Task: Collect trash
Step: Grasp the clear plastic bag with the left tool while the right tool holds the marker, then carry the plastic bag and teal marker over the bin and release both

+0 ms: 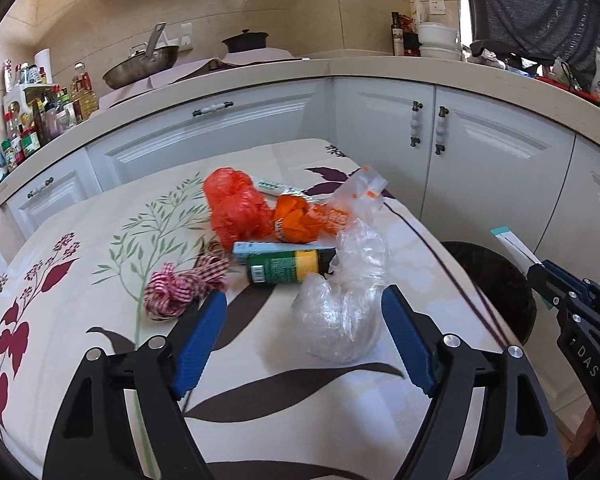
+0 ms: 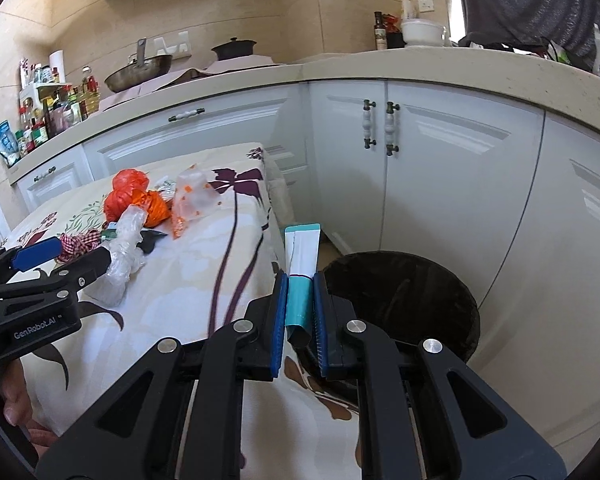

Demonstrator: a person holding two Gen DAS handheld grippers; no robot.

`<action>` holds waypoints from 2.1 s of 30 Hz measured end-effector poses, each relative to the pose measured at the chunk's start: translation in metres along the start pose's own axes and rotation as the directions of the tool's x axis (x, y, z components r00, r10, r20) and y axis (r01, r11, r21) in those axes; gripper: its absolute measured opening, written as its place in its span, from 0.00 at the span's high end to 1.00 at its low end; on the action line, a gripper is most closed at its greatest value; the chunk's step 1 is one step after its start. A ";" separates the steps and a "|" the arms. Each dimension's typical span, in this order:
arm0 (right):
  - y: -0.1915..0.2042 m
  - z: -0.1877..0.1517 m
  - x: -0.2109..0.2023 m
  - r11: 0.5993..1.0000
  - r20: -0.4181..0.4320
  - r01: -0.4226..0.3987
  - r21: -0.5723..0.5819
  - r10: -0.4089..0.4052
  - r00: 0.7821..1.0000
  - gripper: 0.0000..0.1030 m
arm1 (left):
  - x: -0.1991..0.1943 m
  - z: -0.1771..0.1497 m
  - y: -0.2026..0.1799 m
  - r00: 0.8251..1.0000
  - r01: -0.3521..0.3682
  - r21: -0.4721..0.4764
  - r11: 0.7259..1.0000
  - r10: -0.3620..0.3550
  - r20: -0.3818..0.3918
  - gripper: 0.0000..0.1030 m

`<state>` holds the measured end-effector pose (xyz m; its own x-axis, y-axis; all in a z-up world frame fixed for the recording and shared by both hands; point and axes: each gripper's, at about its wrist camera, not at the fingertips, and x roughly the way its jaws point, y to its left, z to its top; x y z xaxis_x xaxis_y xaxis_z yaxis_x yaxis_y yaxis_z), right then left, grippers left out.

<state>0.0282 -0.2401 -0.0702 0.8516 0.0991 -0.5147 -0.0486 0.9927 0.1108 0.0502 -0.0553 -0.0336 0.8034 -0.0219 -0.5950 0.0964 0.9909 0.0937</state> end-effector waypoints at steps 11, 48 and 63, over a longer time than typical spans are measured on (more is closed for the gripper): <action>-0.014 -0.002 0.002 1.000 0.000 0.010 0.026 -0.010 1.000 0.88 | 0.009 0.002 -0.011 1.000 -0.003 0.003 1.000 0.003 -0.005 0.22; -0.038 0.006 0.003 0.995 0.012 0.093 0.034 -0.093 0.996 0.88 | -0.002 0.023 -0.040 0.995 0.070 0.073 0.995 -0.075 0.067 0.55; -0.097 0.020 0.010 0.976 0.032 0.207 0.071 -0.210 0.977 0.88 | 0.028 0.052 -0.119 0.986 0.151 0.141 0.978 -0.160 0.053 0.55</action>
<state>0.0519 -0.3363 -0.0687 0.8593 -0.1136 -0.4988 0.1659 0.9842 0.0615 0.0918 -0.1809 -0.0201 0.8079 -0.1870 -0.5589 0.2986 0.9475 0.1145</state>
